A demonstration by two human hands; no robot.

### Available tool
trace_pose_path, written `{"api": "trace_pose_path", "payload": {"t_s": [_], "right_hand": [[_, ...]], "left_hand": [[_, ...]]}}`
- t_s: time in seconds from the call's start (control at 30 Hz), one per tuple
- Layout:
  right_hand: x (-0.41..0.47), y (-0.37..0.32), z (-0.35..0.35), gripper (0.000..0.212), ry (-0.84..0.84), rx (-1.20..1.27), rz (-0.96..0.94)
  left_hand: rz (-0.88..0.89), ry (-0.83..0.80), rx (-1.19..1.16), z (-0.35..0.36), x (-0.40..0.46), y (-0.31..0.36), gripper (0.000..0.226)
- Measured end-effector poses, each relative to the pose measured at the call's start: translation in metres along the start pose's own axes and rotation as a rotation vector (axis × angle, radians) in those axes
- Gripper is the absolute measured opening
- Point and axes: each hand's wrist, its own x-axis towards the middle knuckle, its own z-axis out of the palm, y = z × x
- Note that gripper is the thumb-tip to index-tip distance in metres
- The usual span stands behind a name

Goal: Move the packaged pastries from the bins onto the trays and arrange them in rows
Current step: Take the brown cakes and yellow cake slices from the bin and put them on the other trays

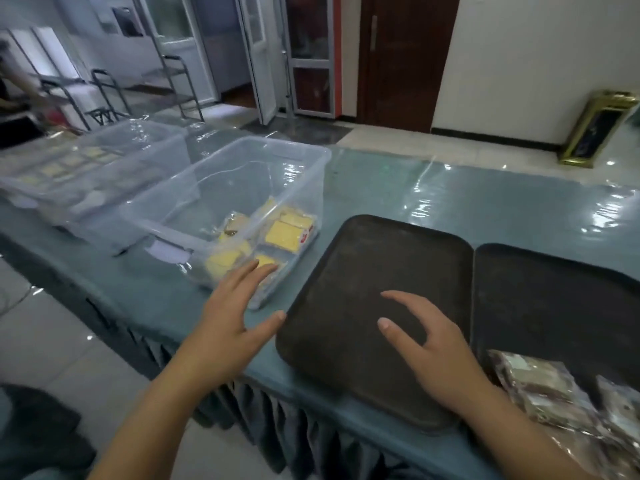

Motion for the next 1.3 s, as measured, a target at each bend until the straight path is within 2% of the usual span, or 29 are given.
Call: {"api": "trace_pose_path", "payload": {"t_s": [0.17,0.3,0.43,0.6,0.77,0.87,1.0,1.13,1.3], "right_hand": [[0.041,-0.036,0.03,0.053,-0.011,0.001,-0.076],[0.082,-0.052,0.059,0.047,-0.037,0.028,-0.116],[0.134,-0.054,0.093,0.044,0.021,0.045,-0.112],[0.192,-0.067,0.135,0.034,0.052,0.073,-0.112],[0.245,-0.079,0.177,0.049,-0.003,0.042,-0.159],[0.271,-0.089,0.197,0.051,-0.033,-0.002,-0.197],[0.286,-0.099,0.215,0.057,-0.051,-0.088,-0.156],[0.288,-0.109,0.228,0.059,-0.163,-0.292,-0.087],[0.311,-0.155,0.253,0.066,-0.54,-0.525,0.042]], "left_hand": [[0.021,0.045,0.048,-0.054,0.012,-0.033,0.064],[0.047,0.062,0.116,-0.09,0.032,-0.06,0.065],[0.044,0.056,0.152,-0.122,0.067,-0.097,0.067],[0.047,-0.062,0.238,-0.155,0.15,-0.144,0.071],[0.069,-0.182,0.332,-0.161,0.228,-0.181,0.064],[0.083,-0.28,0.346,-0.161,0.253,-0.201,0.065],[0.119,-0.378,0.34,-0.166,0.281,-0.225,0.068],[0.187,-0.543,0.388,-0.164,0.323,-0.238,0.067],[0.256,-0.815,0.525,-0.128,0.393,-0.253,0.069]]}}
